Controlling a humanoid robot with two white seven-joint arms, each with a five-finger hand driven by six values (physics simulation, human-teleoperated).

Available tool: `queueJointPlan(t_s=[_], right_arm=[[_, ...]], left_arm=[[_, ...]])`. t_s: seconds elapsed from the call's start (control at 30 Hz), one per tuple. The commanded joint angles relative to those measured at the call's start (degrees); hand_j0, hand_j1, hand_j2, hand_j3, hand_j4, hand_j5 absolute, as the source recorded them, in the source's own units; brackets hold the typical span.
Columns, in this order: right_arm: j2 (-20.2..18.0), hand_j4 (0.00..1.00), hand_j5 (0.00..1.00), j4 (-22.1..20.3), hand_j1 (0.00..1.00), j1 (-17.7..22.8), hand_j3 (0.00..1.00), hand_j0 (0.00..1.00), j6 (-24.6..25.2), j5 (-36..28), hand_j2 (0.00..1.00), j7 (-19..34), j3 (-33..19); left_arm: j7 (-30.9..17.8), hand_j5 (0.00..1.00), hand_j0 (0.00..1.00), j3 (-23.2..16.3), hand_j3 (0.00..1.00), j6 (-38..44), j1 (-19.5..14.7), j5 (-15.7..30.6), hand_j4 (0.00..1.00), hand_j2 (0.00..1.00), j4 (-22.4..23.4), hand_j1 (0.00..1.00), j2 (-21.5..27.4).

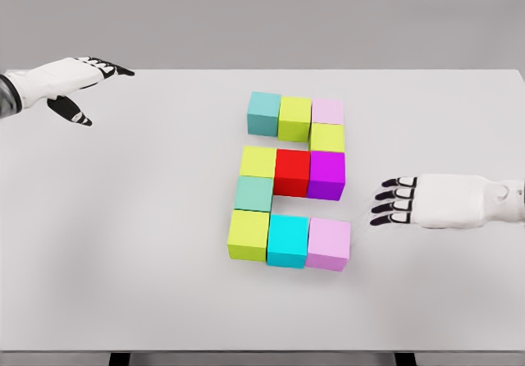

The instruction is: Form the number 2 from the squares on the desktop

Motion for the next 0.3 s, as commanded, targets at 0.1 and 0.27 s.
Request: queueJointPlan(t_s=[0.1,0.27], right_arm=[[-4.1,1.0,1.0,1.66,1.0,0.0,1.0,1.0,0.01,-16.55,1.0,-2.0,-4.59],[-3.92,1.0,1.0,1.57,1.0,0.35,1.0,1.0,0.01,-16.82,1.0,-1.64,-4.59]], left_arm=[[0.03,1.0,1.0,0.13,1.0,0.11,0.44,0.42,1.0,1.0,-0.03,1.0,0.13],[0.03,1.0,1.0,0.13,1.0,0.11,0.44,0.42,1.0,1.0,-0.03,1.0,0.13]])
